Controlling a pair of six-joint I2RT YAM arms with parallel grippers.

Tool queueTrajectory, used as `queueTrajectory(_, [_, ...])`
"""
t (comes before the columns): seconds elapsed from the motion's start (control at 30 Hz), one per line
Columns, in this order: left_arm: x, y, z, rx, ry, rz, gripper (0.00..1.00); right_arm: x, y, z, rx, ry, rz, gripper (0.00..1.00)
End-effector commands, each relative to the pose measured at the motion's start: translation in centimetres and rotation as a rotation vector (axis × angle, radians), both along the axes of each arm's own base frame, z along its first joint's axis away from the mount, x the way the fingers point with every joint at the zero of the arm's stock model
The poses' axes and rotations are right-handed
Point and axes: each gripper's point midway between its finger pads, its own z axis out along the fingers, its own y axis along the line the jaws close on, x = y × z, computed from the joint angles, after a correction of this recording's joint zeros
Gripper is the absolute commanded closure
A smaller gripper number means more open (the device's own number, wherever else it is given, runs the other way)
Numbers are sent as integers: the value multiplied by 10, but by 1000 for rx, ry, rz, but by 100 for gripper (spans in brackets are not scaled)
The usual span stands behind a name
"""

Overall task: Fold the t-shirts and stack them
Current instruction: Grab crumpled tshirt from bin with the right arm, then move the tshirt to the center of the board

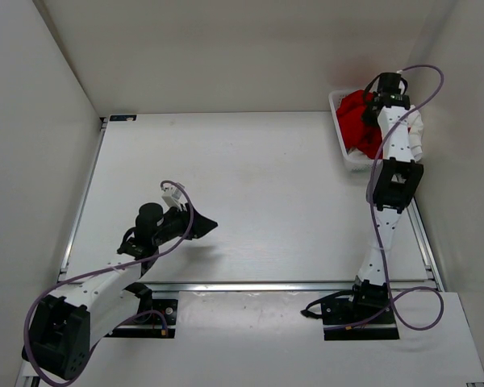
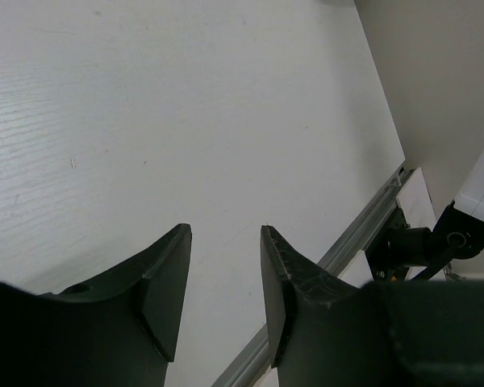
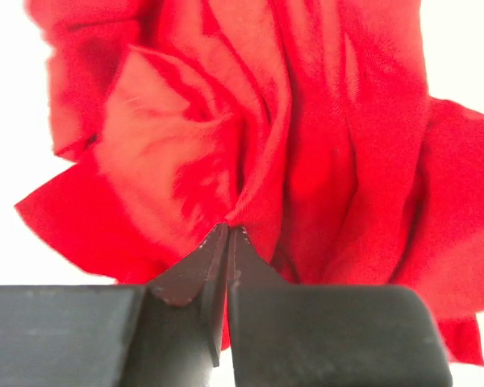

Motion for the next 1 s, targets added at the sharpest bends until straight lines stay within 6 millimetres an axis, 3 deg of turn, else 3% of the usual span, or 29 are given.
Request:
queueTrajectory(0.0, [11,0,21,-20,-42,19,50,-7,13,160,-19,-319,43,99])
queueTrajectory(0.07, [17,-1,34,-28,-61,21,50,-29,27,234,-33,-458,86,100])
queueTrajectory(0.1, [17,-2,36,-30,-66,16,50,-35,30,251,-32,-491,98,100])
queueTrajectory(0.17, [21,-2,45,-42,-80,24,50,-66,57,320,-27,-639,178,99])
queueTrajectory(0.2, [23,-2,48,-53,-77,29,50,-76,65,339,-35,-680,200,100])
queueTrajectory(0.27, [24,-4,54,-66,-83,26,50,-119,95,403,-51,-832,269,99])
queueTrajectory(0.3, [27,-2,54,-64,-82,37,50,-126,111,406,-25,-847,326,100])
queueTrajectory(0.37, [31,2,54,-63,-70,69,50,-178,164,454,62,-1006,538,100])
queueTrajectory(0.4, [31,3,55,-74,-62,77,51,-193,177,466,82,-1053,592,100])
queueTrajectory(0.47, [37,15,51,-94,-41,126,51,-251,223,513,114,-1235,764,100])
queueTrajectory(0.5, [39,18,53,-113,-37,140,51,-275,245,525,126,-1282,851,100])
queueTrajectory(0.57, [40,23,56,-122,-38,158,51,-303,263,548,137,-1350,927,100])
queueTrajectory(0.67, [45,30,60,-124,-39,196,51,-315,275,547,221,-1343,1033,100])
queueTrajectory(0.73, [44,33,66,-147,-44,211,51,-300,280,525,266,-1288,1050,100])
queueTrajectory(0.8, [45,37,66,-158,-42,237,50,-273,283,481,314,-1177,1037,100])
queueTrajectory(0.87, [41,39,60,-158,-27,245,49,-246,292,411,416,-1049,1041,100])
queueTrajectory(0.9, [38,38,58,-155,-26,238,49,-242,293,400,431,-1052,1045,100])
queueTrajectory(0.97, [37,44,51,-131,-21,262,49,-220,302,318,522,-890,1043,100])
